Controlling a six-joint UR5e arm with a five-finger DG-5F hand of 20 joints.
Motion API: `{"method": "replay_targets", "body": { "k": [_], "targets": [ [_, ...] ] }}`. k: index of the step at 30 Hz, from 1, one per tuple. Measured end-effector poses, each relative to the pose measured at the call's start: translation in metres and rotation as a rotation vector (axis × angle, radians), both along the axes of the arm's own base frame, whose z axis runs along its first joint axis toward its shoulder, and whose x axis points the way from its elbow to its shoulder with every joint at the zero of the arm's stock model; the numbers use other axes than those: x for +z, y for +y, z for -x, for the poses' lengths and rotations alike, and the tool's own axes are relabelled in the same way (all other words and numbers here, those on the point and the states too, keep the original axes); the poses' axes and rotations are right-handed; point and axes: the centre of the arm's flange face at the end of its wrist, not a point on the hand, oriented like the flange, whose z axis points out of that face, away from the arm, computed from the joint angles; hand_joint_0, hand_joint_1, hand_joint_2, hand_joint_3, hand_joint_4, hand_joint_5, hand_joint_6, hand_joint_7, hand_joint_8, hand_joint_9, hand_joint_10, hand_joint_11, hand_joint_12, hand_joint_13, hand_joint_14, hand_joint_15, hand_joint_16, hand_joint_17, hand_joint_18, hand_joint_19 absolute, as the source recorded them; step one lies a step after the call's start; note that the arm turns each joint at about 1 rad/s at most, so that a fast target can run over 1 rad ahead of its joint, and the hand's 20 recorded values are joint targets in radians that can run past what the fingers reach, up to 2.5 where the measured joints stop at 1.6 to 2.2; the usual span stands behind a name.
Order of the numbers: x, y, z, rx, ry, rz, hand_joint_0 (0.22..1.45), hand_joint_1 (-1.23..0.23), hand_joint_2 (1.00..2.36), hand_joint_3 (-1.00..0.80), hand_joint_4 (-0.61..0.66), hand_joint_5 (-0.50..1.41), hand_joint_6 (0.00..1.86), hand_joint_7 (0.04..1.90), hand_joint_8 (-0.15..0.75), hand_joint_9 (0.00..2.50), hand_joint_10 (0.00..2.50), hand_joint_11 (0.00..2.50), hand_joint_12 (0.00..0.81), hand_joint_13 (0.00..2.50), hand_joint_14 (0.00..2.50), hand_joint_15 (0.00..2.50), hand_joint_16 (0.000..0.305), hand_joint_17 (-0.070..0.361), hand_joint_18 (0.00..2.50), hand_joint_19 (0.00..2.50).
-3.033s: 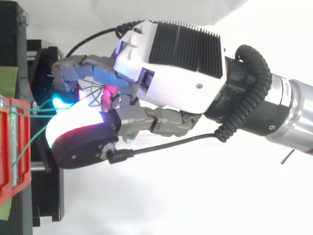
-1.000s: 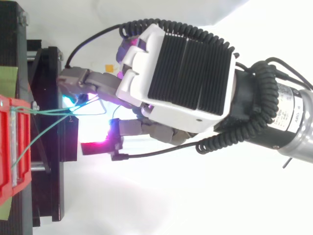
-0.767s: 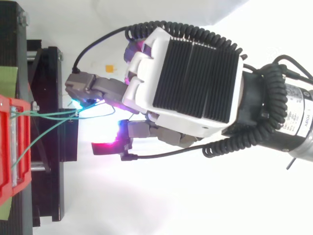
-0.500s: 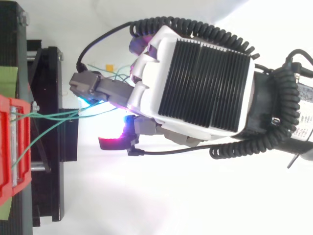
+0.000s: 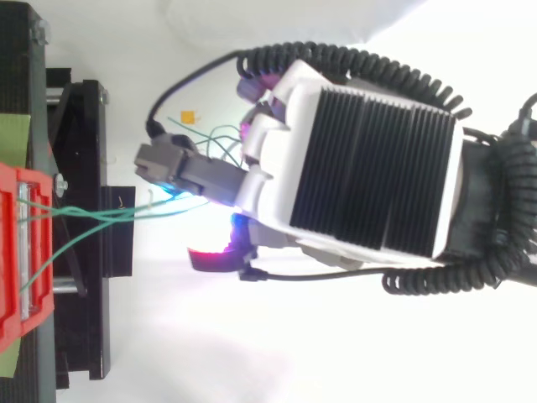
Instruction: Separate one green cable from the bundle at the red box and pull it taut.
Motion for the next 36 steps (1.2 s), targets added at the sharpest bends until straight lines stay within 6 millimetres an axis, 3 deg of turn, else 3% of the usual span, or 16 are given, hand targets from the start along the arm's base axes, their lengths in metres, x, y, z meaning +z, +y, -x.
{"method": "replay_targets", "body": {
  "k": [20, 27, 36],
  "targets": [
    [-0.0019, 0.0030, 0.0096, 0.024, 0.129, 0.354, 0.74, -0.80, 1.02, -0.20, 0.07, 0.14, 0.50, 1.30, 0.200, 1.87, 0.01, 0.21, 0.411, 1.23, 0.02, 0.52, 0.044, 0.098, 0.83, 0.58],
    [0.0000, 0.0020, 0.0086, 0.011, 0.107, 0.289, 0.74, -0.76, 1.02, -0.24, 0.08, 0.13, 0.50, 1.32, 0.196, 1.86, 0.01, 0.22, 0.411, 1.22, 0.02, 0.53, 0.044, 0.099, 0.82, 0.59],
    [-0.0003, 0.0019, 0.0093, 0.007, 0.076, 0.072, 0.73, -0.72, 1.02, -0.27, 0.07, 0.13, 0.50, 1.33, 0.215, 1.84, 0.01, 0.24, 0.416, 1.20, 0.02, 0.53, 0.045, 0.101, 0.81, 0.59]
  ]
}}
